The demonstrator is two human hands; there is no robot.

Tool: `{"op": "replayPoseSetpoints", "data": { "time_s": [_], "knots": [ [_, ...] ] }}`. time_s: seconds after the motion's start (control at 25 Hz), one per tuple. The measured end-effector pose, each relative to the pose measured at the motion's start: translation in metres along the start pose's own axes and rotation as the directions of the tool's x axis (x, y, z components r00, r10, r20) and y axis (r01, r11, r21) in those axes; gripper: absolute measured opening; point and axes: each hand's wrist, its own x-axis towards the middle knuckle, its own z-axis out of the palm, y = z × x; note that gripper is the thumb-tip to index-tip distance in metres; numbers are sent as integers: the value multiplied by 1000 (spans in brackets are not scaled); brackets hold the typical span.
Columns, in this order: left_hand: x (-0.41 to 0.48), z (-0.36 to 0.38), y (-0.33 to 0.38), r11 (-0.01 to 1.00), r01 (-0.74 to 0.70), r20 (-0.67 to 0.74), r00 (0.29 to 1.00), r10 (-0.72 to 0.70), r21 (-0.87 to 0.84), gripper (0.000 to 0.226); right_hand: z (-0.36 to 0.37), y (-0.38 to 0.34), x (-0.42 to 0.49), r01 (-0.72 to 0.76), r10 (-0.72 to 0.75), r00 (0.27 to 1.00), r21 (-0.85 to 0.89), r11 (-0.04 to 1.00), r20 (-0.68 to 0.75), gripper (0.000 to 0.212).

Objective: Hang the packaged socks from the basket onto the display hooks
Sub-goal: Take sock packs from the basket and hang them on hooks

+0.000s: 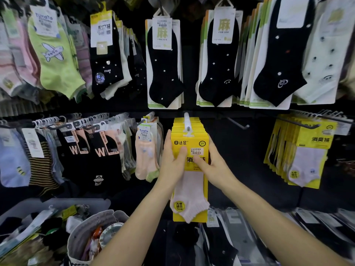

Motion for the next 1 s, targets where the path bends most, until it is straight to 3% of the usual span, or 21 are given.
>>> {"op": "replayPoseSetpoints", "data": {
  "time_s": [0.08,0.2,0.4,0.52,0.6,0.72,0.8,0.92,1.0],
  "knots": [
    [-4,-3,-9,998,26,28,999,-25,-60,56,2,9,-3,-47,47,999,33,998,-1,68],
    [-20,-2,-28,990,108,79,992,-101,-89,37,12,24,-13,-91,92,996,83,992,-4,47],
    [-28,-4,-32,980,175,110,980,-164,-98,38,12,28,-19,-110,102,992,123,986,67,56],
    [-48,-12,-47,955,260,110,963,-246,-144,50,5,43,-40,-215,206,975,127,968,81,71],
    [-84,-17,-68,915,391,36,920,-389,-97,65,-1,69,-74,-339,335,941,117,934,53,72],
    [-154,-19,-107,781,623,-106,774,-624,-43,58,-10,113,-147,-517,512,853,30,855,99,53],
    [-204,-10,-135,669,744,-86,666,-741,1,47,-12,143,-197,-635,638,759,-69,769,131,43],
    [-265,21,-165,598,778,12,608,-794,192,26,-14,181,-246,-692,763,632,-345,634,134,33],
    [-301,46,-186,540,770,68,552,-831,340,30,-14,202,-271,-622,827,531,-579,528,184,21]
  ]
}}
